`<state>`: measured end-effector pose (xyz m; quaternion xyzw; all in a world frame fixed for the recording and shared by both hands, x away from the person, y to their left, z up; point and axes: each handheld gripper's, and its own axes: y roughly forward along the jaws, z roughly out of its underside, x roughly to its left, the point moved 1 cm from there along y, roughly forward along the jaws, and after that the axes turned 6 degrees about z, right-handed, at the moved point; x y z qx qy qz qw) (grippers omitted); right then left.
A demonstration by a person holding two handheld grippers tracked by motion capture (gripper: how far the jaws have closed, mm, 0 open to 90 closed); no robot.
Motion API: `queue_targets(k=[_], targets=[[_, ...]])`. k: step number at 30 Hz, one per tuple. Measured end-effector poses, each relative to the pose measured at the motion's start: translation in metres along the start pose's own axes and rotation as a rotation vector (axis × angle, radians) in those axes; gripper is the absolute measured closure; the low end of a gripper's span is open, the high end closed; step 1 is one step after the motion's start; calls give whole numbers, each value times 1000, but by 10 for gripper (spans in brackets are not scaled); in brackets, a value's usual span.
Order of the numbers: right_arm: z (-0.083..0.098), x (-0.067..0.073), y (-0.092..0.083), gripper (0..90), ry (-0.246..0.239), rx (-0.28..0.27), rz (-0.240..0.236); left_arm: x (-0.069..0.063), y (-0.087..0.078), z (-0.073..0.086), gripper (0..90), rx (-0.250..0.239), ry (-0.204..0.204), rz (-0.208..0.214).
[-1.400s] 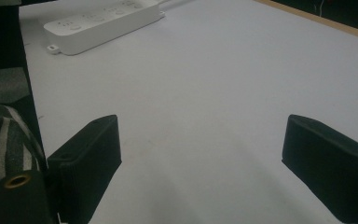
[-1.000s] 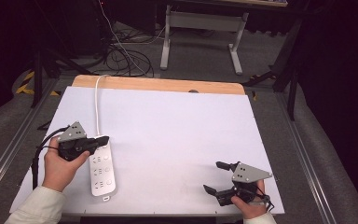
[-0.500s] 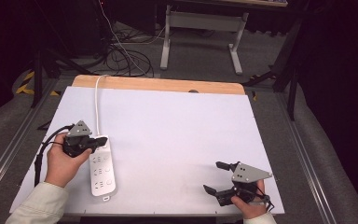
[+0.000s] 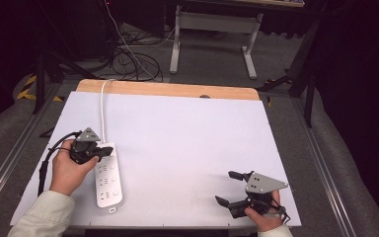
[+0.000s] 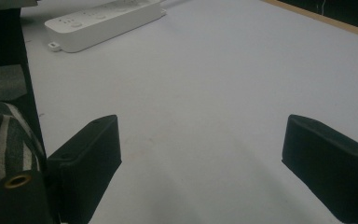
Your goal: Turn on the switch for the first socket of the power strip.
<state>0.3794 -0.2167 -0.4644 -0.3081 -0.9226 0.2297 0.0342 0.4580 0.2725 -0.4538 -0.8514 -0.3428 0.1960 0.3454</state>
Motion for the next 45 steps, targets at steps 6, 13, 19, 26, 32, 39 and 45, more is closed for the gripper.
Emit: queue_targets(k=[6,13,19,26,32,39,45], targets=[[0,0,0,120,-1,2,-1,2,5,0,900,29,-11,-2],[0,0,1,120,-2,4,-5,2,7,0,900,35,-10,-14],[1,0,0,120,-4,4,-4,2,7,1,900,25,-12,-15],[1,0,0,120,-5,5,-4,3,7,2,900,22,-16,-8],[1,0,0,120,-3,4,-4,3,7,2,900,23,-11,-9],[1,1,0,120,-3,5,-4,4,8,3,900,17,-14,-5],[1,1,0,120,-5,5,-4,4,9,3,900,8,-15,5]])
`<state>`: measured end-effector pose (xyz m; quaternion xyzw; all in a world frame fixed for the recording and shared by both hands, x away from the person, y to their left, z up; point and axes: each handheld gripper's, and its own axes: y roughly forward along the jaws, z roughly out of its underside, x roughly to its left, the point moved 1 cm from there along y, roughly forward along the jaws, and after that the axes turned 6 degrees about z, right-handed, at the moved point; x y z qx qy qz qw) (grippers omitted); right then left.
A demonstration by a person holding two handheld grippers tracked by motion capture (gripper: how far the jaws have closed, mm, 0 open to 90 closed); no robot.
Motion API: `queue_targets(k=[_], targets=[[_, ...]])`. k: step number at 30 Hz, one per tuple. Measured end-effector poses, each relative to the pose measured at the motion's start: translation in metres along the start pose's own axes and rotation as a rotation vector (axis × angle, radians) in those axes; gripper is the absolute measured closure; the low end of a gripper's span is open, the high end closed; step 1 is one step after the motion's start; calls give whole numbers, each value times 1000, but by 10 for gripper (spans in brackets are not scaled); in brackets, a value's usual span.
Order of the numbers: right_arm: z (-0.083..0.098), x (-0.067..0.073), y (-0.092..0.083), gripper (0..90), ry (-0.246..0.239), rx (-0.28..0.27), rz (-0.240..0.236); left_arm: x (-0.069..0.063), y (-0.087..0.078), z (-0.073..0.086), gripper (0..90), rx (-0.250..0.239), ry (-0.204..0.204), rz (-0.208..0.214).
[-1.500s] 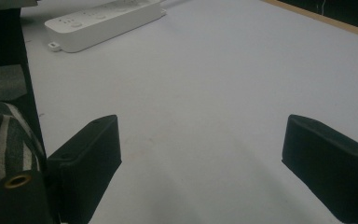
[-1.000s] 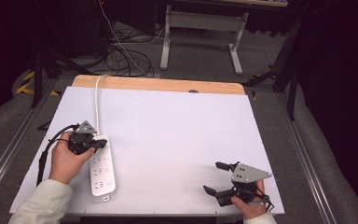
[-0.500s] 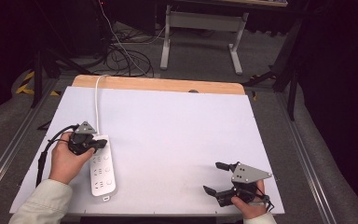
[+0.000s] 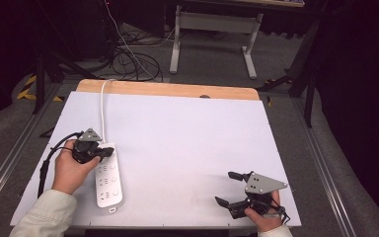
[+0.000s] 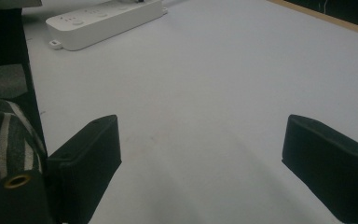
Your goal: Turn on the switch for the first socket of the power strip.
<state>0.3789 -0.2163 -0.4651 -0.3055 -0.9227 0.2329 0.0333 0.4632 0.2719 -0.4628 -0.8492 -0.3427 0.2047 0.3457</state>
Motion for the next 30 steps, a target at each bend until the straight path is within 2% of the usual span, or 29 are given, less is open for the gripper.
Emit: queue_targets(k=[13,18,27,30], targets=[[0,0,-1,120,1,-5,-3,-2,1,0,900,4,-11,-2],[0,0,-1,119,-1,-6,-4,-3,1,0,900,11,-12,-19],[0,1,0,118,-3,-3,-9,-2,1,2,900,3,-7,-23],[0,1,0,118,-2,-2,-8,-2,1,2,900,-1,-18,-19]])
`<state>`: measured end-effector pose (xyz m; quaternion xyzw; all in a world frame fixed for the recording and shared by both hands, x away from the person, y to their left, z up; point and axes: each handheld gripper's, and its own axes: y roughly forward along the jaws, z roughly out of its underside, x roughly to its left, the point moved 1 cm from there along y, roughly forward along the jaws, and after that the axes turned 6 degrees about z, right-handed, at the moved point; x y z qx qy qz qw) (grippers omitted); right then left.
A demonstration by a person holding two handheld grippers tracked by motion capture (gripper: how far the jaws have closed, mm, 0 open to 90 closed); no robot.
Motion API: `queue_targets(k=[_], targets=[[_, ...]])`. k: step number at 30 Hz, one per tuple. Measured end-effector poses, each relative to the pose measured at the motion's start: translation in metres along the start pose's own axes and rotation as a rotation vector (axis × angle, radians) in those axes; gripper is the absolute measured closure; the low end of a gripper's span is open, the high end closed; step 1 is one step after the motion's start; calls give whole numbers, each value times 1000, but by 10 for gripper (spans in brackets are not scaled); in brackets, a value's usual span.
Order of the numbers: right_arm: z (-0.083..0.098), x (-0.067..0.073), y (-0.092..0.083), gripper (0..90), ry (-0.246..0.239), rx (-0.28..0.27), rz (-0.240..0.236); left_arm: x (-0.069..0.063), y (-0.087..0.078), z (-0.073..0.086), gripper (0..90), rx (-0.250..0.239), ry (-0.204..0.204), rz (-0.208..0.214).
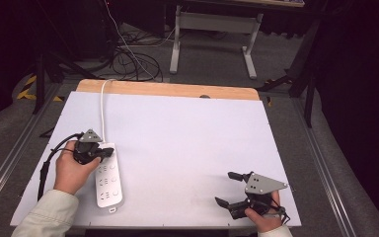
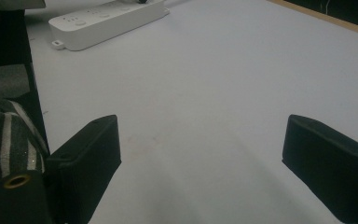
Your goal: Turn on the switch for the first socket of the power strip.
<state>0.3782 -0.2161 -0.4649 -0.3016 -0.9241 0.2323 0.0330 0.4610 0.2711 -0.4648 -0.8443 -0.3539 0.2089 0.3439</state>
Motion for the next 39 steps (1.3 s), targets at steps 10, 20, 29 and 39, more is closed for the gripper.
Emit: queue_targets(k=[10,20,29,39], targets=[[0,0,0,118,1,0,0,-3,1,-1,900,14,16,-25],[0,0,0,117,1,4,1,-4,-2,-1,900,21,1,-29],[1,-1,2,117,3,6,1,-15,-21,-12,900,-40,39,-26],[1,-1,1,117,3,7,2,-22,-41,-20,900,-68,62,-16]])
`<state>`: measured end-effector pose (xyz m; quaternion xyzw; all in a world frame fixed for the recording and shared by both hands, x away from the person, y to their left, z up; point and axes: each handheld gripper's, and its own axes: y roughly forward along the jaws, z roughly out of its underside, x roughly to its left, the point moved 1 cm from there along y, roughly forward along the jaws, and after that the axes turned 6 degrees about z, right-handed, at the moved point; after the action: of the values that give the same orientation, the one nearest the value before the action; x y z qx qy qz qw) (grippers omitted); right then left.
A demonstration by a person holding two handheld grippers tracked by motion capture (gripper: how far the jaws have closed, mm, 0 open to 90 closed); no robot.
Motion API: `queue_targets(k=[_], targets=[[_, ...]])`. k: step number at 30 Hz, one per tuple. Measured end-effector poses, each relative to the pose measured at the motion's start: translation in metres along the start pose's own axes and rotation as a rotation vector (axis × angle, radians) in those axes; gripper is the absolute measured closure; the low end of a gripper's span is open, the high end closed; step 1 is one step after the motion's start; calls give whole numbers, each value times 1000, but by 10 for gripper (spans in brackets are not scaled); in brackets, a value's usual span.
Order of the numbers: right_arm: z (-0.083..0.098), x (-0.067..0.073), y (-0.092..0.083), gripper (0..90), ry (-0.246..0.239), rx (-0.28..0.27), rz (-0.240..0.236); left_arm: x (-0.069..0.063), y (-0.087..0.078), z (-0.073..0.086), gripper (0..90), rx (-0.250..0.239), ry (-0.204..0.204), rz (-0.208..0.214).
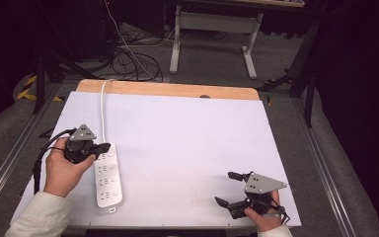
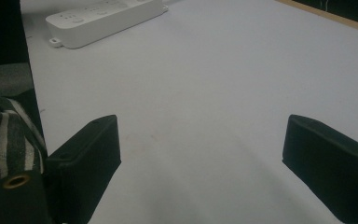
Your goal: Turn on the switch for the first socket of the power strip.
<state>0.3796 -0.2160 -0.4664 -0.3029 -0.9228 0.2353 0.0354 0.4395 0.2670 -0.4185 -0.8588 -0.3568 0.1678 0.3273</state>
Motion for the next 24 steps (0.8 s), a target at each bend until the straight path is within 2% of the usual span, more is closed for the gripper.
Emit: queue_targets(k=[2,3,8,9,14,16,17,18,19,22,24], targets=[[0,0,0,117,-1,-1,1,-1,-2,-1,900,-7,3,7],[0,0,0,117,-1,-2,2,-1,-2,-1,900,-13,-9,17],[0,0,0,117,-1,1,1,-3,-9,-3,900,-15,14,9],[0,0,0,117,-1,1,1,-4,-10,-4,900,-18,7,11],[0,0,0,117,-1,-1,2,-8,-18,-7,897,-69,22,40],[0,0,-1,117,-2,-1,2,-10,-22,-7,700,-105,4,35],[0,0,-1,117,-3,-2,3,-11,-25,-7,603,-115,8,38],[0,0,-1,117,-3,-2,4,-12,-28,-6,566,-133,13,49],[0,0,-1,117,-3,-2,4,-13,-31,-6,566,-144,29,54],[0,0,0,117,-2,-2,4,-18,-41,-3,461,-200,35,76],[0,0,0,117,-2,-1,6,-20,-47,-1,386,-239,50,77]])
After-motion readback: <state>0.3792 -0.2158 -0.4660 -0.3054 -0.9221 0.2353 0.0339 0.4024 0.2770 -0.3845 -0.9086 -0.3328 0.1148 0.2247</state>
